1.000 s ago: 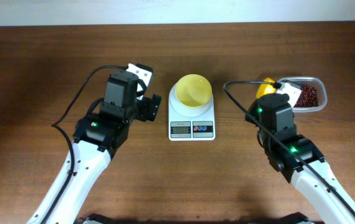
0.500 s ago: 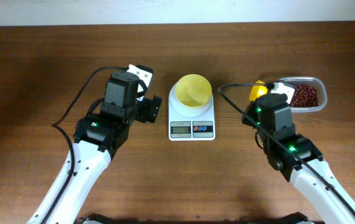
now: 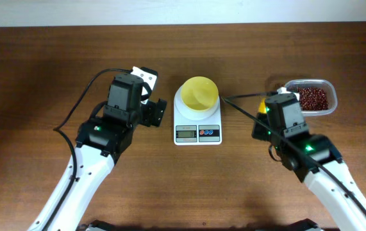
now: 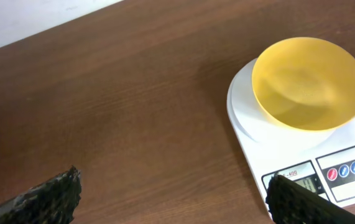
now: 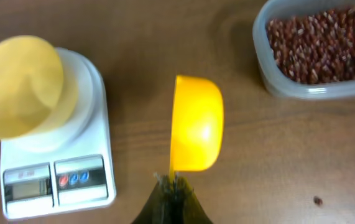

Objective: Scoop item into bowl and weigh 50g on scale

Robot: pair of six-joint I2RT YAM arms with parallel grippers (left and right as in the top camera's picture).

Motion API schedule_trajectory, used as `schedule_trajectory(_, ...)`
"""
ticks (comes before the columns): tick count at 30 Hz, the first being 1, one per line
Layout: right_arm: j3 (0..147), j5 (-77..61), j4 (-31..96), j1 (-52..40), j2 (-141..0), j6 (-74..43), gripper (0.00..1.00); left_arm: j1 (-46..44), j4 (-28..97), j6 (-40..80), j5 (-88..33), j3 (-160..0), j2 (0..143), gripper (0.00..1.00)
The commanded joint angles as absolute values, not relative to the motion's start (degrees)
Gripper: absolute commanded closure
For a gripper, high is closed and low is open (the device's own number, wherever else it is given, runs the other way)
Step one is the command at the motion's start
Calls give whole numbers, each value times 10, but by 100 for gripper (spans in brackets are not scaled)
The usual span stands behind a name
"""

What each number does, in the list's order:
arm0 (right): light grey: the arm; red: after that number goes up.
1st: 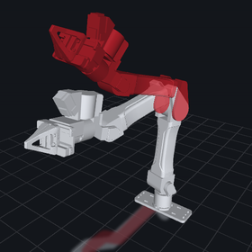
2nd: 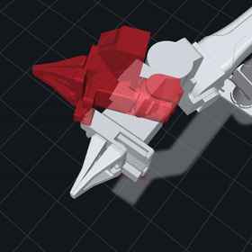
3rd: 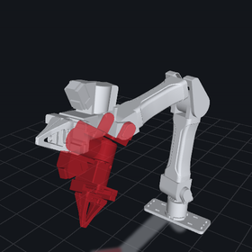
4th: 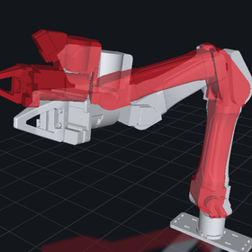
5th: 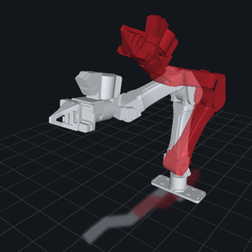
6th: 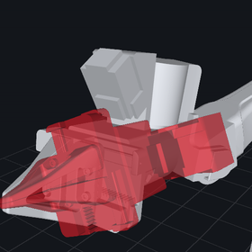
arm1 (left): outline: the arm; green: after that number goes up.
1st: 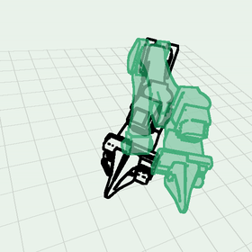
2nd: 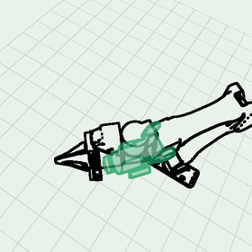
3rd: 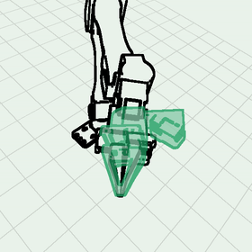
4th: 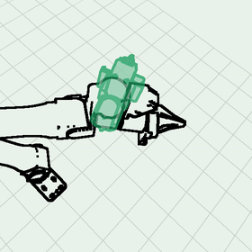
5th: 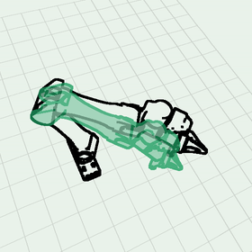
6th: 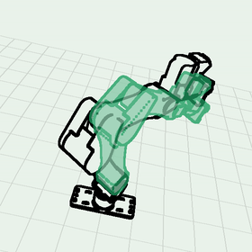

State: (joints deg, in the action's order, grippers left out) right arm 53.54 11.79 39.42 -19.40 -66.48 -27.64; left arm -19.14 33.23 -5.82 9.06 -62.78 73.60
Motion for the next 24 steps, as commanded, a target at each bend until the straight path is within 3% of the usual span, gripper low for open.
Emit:
schedule_trajectory(1, 554, 110, 408, -190, -618, -258, 96, -190, 336, -59, 93, -631, 732, 1)
schedule_trajectory(4, 554, 109, 408, -190, -569, -312, 96, -190, 335, -59, 93, -631, 732, 1)
schedule_trajectory(10, 554, 104, 441, -191, -506, -295, 96, -190, 345, -59, 93, -631, 732, 1)
schedule_trajectory(18, 554, 236, 517, -190, -507, -290, 96, -190, 383, -59, 92, -634, 717, 1)
schedule_trajectory(24, 554, 247, 515, -190, -560, -294, 96, -189, 394, -62, 95, -634, 644, 1)
